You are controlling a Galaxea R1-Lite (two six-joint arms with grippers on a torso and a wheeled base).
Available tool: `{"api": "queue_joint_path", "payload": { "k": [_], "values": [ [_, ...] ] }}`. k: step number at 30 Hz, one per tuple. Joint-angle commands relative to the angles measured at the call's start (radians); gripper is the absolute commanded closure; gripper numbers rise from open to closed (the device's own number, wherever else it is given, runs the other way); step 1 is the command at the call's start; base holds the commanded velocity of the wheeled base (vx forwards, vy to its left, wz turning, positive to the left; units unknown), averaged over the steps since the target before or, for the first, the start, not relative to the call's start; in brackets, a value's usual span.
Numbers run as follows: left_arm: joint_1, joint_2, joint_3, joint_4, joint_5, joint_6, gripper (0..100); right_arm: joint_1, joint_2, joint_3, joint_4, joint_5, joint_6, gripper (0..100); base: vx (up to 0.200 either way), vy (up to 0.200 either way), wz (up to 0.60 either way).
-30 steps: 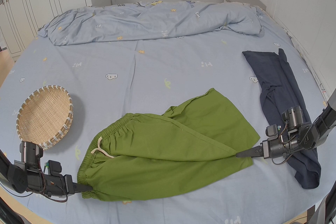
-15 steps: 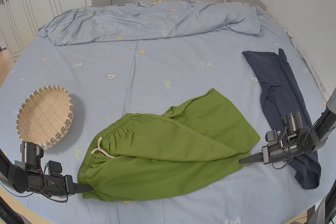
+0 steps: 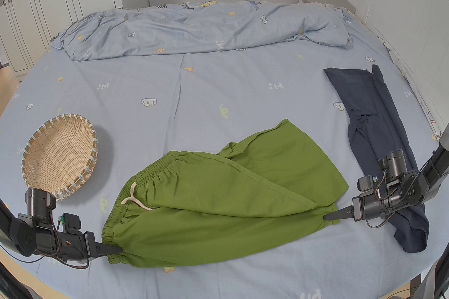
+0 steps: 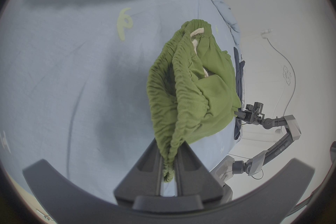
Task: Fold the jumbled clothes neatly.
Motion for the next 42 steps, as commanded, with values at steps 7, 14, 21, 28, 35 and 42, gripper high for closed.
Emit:
{"api": "queue_joint_path", "payload": {
  "k": [7, 14, 21, 28, 35, 42],
  "values": [
    [0.045, -0.072, -0.009, 0.06, 0.0, 0.0, 100, 0.069, -0.26, 0.06, 0.261, -0.262, 0.004, 100, 0.0, 0.0, 0.0],
    [0.072, -0.106, -0.012, 0.189, 0.0, 0.134, 100, 0.147, -0.275, 0.226, 0.218, -0.357, 0.015, 100, 0.0, 0.0, 0.0],
    [0.155, -0.122, -0.023, 0.362, 0.0, 0.365, 100, 0.147, -0.273, 0.37, 0.069, -0.36, 0.017, 100, 0.0, 0.0, 0.0],
    [0.155, -0.153, -0.053, 0.439, 0.002, 0.367, 100, 0.12, -0.28, 0.393, 0.065, -0.36, 0.015, 100, 0.0, 0.0, 0.0],
    [0.132, -0.109, -0.05, 0.445, 0.005, 0.368, 100, 0.123, -0.26, 0.397, 0.057, -0.359, 0.015, 100, 0.0, 0.0, 0.0],
    [0.118, -0.07, -0.049, 0.445, 0.006, 0.37, 100, 0.129, -0.207, 0.402, 0.02, -0.359, 0.014, 100, 0.0, 0.0, 0.0]
  ]
}}
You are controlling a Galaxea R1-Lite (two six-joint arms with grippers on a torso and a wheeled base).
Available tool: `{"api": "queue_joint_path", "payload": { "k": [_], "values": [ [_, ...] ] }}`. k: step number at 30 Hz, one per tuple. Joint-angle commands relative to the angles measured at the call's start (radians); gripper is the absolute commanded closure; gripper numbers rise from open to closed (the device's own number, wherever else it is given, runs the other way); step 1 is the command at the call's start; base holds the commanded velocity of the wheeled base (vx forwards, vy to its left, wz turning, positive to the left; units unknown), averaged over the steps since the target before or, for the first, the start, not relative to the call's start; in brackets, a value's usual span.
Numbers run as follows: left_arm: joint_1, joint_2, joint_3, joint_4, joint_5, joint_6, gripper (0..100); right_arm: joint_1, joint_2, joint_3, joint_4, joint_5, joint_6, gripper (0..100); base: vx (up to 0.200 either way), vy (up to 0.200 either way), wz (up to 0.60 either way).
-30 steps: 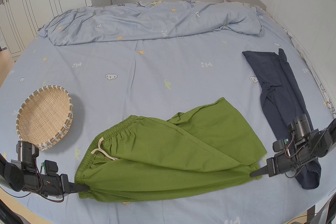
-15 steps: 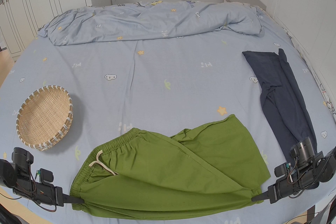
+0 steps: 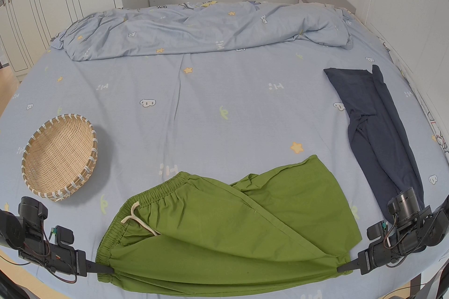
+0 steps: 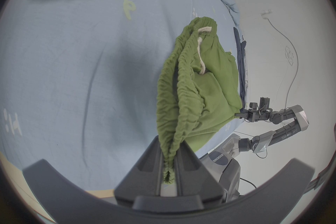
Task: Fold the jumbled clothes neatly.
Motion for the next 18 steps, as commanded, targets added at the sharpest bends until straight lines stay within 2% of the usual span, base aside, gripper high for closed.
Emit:
{"api": "queue_joint_path", "payload": {
  "k": [1, 2, 3, 4, 14, 18],
  "values": [
    [-0.011, 0.036, 0.002, 0.0, 0.0, 0.0, 100, 0.005, 0.042, 0.002, -0.009, 0.003, -0.001, 100, 0.0, 0.0, 0.0],
    [-0.013, 0.042, 0.002, 0.0, 0.0, 0.0, 100, 0.007, 0.046, 0.002, -0.009, 0.003, -0.002, 100, 0.0, 0.0, 0.0],
    [-0.014, 0.05, 0.002, -0.001, 0.002, 0.0, 100, 0.007, 0.049, 0.002, -0.009, 0.003, -0.004, 0, 0.0, 0.0, 0.0],
    [-0.014, 0.05, 0.002, -0.001, 0.002, 0.0, 0, 0.007, 0.049, 0.002, -0.009, 0.003, -0.004, 0, 0.0, 0.0, 0.0],
    [0.006, 0.055, -0.007, -0.012, 0.003, 0.002, 0, 0.011, 0.018, 0.012, -0.014, 0.003, -0.001, 0, 0.0, 0.0, 0.0],
    [0.073, 0.028, -0.052, -0.001, 0.003, 0.0, 0, -0.016, -0.083, 0.004, -0.009, 0.001, 0.001, 0, 0.0, 0.0, 0.0]
  ]
}}
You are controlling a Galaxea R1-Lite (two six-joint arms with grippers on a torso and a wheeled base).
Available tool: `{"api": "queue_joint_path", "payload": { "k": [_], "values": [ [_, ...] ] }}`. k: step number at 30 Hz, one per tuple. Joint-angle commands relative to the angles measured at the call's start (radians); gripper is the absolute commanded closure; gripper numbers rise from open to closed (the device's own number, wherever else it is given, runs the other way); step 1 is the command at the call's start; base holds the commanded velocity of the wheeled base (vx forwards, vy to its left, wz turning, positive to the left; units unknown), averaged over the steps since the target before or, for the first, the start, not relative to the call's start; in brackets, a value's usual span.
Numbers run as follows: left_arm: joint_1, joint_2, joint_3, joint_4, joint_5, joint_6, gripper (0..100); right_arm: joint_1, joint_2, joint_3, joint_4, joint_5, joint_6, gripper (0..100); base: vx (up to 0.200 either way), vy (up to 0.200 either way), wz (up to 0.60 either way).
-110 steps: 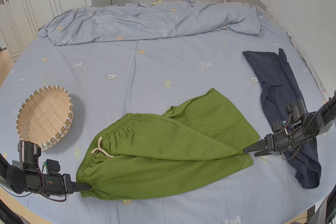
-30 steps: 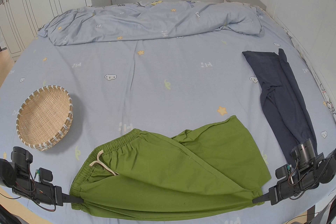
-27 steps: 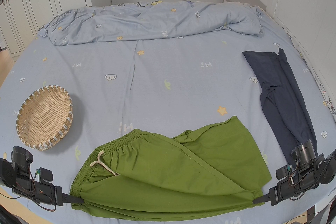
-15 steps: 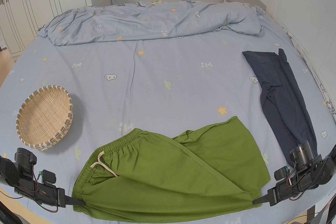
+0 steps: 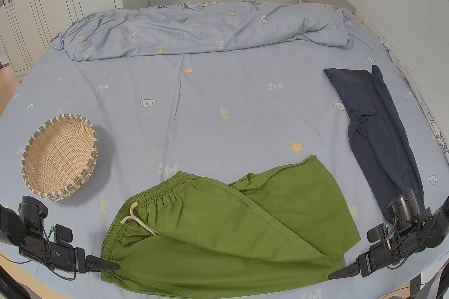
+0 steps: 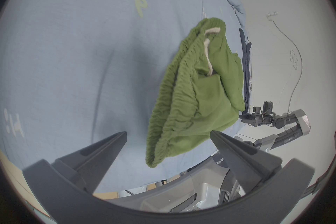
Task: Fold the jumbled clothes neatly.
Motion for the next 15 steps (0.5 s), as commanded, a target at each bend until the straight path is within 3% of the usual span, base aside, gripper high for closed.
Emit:
{"api": "queue_joint_path", "payload": {
  "k": [1, 5, 8, 11, 15],
  "values": [
    [0.056, -0.023, -0.038, 0.01, -0.002, -0.002, 0, -0.025, -0.094, -0.008, 0.0, 0.0, 0.001, 0, 0.0, 0.0, 0.0],
    [0.101, -0.121, -0.171, 0.148, -0.006, -0.005, 0, -0.067, -0.285, -0.06, 0.091, -0.002, 0.013, 0, 0.0, 0.0, 0.0],
    [0.093, -0.194, -0.332, 0.357, -0.012, -0.009, 0, -0.096, -0.386, -0.166, 0.269, -0.003, 0.008, 0, 0.0, 0.0, 0.0],
    [0.084, -0.225, -0.466, 0.472, -0.012, -0.011, 0, -0.123, -0.458, -0.272, 0.413, -0.005, 0.004, 0, 0.0, 0.0, 0.0],
    [0.042, -0.214, -0.55, 0.49, -0.014, -0.011, 0, -0.139, -0.481, -0.362, 0.479, -0.005, 0.004, 0, 0.0, 0.0, 0.0]
  ]
}}
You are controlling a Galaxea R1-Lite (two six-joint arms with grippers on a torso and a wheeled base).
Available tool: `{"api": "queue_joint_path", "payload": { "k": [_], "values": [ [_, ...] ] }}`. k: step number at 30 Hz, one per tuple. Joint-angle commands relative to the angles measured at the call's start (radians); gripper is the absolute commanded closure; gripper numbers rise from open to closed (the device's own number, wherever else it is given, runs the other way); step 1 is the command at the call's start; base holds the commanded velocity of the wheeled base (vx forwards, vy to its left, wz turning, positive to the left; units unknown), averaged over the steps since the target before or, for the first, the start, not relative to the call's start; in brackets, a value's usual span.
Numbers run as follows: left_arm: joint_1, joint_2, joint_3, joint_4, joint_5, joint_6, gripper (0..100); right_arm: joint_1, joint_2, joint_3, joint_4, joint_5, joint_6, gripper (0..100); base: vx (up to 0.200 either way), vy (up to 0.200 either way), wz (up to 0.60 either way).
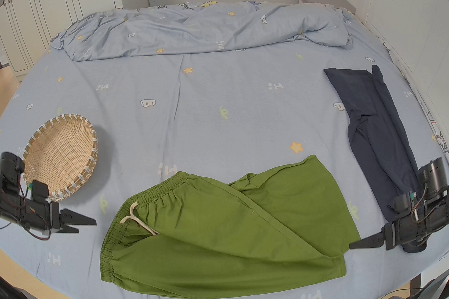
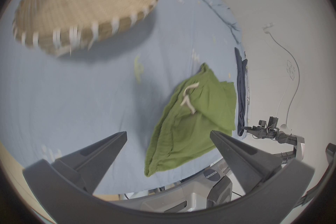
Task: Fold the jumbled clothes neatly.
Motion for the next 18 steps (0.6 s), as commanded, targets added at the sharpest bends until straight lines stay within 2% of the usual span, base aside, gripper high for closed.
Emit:
{"api": "queue_joint_path", "payload": {
  "k": [1, 7, 8, 11, 13, 15, 17, 18],
  "values": [
    [-0.07, -0.066, -0.222, 0.093, -0.003, -0.007, 0, -0.054, -0.159, -0.213, 0.134, 0.001, -0.002, 0, 0.0, 0.0, 0.0],
    [-0.227, 0.039, -0.426, 0.093, -0.003, -0.075, 0, -0.04, -0.078, -0.366, 0.132, 0.003, 0.001, 0, 0.0, 0.0, 0.0],
    [-0.23, 0.04, -0.432, 0.093, -0.003, -0.076, 0, -0.039, -0.076, -0.369, 0.132, 0.003, 0.001, 0, 0.0, 0.0, 0.0],
    [-0.345, 0.149, -0.561, 0.093, 0.006, -0.138, 0, -0.014, -0.02, -0.411, 0.128, 0.001, 0.003, 0, 0.0, 0.0, 0.0],
    [-0.382, 0.194, -0.605, 0.093, 0.015, -0.153, 0, -0.013, -0.003, -0.412, 0.123, 0.001, 0.0, 0, 0.0, 0.0, 0.0],
    [-0.439, 0.281, -0.679, 0.093, 0.055, -0.184, 0, -0.01, 0.01, -0.406, 0.111, 0.001, -0.002, 0, 0.0, 0.0, 0.0],
    [-0.439, 0.281, -0.679, 0.093, 0.055, -0.184, 0, -0.01, 0.01, -0.406, 0.111, 0.001, -0.002, 0, 0.0, 0.0, 0.0],
    [-0.495, 0.37, -0.74, 0.093, 0.12, -0.216, 0, -0.003, 0.01, -0.403, 0.109, 0.001, 0.0, 0, 0.0, 0.0, 0.0]
  ]
}}
